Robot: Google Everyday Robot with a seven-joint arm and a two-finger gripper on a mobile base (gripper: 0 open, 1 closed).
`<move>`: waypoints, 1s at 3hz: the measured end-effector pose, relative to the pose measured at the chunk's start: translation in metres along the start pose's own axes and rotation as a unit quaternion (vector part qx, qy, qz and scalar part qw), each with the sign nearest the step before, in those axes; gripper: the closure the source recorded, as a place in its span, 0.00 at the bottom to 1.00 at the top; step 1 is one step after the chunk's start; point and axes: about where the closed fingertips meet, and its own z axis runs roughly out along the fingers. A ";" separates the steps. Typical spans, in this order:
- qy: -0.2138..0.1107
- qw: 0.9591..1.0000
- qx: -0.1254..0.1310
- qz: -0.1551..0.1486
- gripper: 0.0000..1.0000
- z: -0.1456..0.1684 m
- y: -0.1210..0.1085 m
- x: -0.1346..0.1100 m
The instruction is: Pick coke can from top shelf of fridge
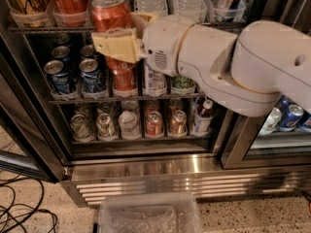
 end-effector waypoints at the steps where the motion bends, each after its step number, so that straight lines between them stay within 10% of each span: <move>1: -0.003 0.999 -0.039 0.020 1.00 -0.002 0.019 -0.003; 3: -0.004 0.996 -0.083 0.016 1.00 -0.002 0.026 -0.007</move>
Offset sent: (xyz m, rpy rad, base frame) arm -0.0158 0.0088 -0.0004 0.0192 0.0380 0.0772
